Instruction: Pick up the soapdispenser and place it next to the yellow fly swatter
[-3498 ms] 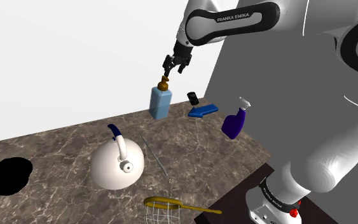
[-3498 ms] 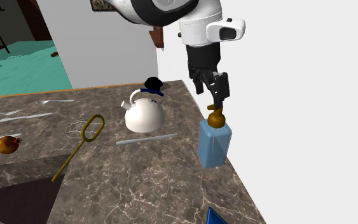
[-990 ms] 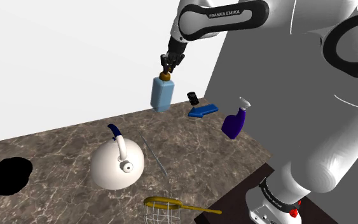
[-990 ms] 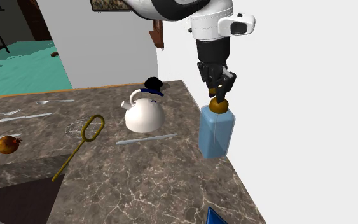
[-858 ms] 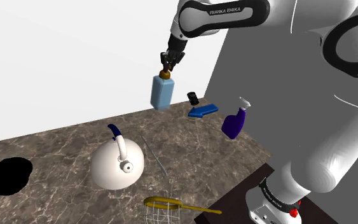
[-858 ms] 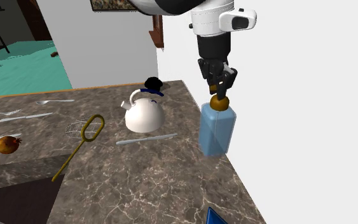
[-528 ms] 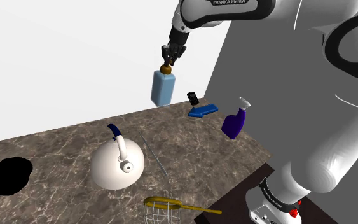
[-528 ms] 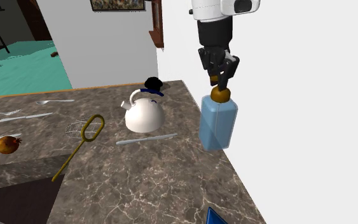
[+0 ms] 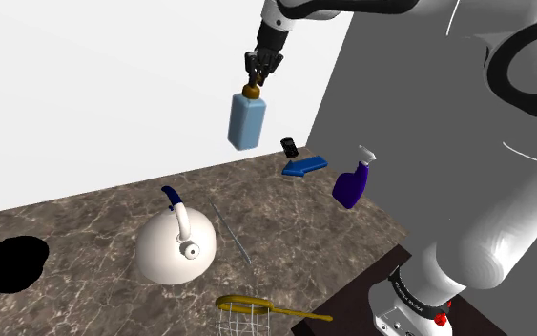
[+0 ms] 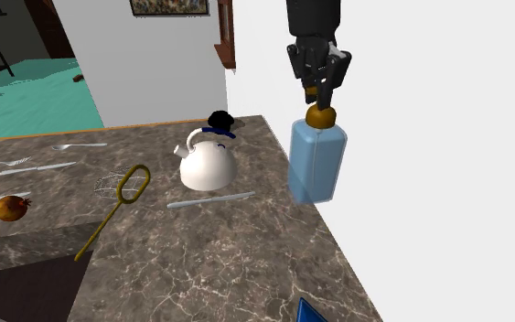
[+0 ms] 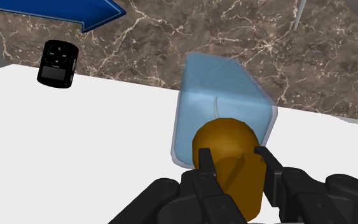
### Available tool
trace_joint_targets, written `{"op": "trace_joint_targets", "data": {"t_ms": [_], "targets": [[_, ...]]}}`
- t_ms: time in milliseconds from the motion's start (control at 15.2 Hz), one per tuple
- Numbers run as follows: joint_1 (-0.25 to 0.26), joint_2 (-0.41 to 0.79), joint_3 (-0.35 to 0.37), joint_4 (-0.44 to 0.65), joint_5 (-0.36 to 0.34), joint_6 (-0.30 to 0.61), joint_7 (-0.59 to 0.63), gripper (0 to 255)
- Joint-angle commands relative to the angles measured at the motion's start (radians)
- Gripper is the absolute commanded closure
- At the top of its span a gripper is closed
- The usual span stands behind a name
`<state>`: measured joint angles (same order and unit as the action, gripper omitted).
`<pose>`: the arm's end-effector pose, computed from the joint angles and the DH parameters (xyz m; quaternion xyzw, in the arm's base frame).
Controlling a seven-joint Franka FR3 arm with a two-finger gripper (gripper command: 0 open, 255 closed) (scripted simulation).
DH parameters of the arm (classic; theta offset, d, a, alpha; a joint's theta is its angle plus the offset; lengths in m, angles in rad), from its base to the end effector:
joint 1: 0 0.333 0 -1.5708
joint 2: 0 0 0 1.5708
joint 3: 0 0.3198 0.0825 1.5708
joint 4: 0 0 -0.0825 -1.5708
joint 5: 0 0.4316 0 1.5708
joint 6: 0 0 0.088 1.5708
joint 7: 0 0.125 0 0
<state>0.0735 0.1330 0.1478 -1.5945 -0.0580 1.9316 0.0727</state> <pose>0.6603 0.1382 0.5496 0.9914 0.0796 0.1042 0.0032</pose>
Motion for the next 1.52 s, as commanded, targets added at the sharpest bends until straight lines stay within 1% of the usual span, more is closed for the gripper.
{"op": "trace_joint_targets", "data": {"t_ms": [0,264,528,858,1122,1452], "targets": [[0.001,0.000,0.001,0.028,0.000,-0.028,0.000,255],[0.002,0.008,0.001,0.091,-0.001,-0.083,-0.001,255],[0.001,-0.147,0.005,-0.053,0.022,-0.092,0.001,255],[0.007,-0.327,0.006,-0.190,0.049,-0.133,0.003,255],[0.016,-0.462,0.006,-0.272,0.068,-0.185,0.006,255],[0.030,-0.619,0.006,-0.342,0.089,-0.271,0.015,255]]}}
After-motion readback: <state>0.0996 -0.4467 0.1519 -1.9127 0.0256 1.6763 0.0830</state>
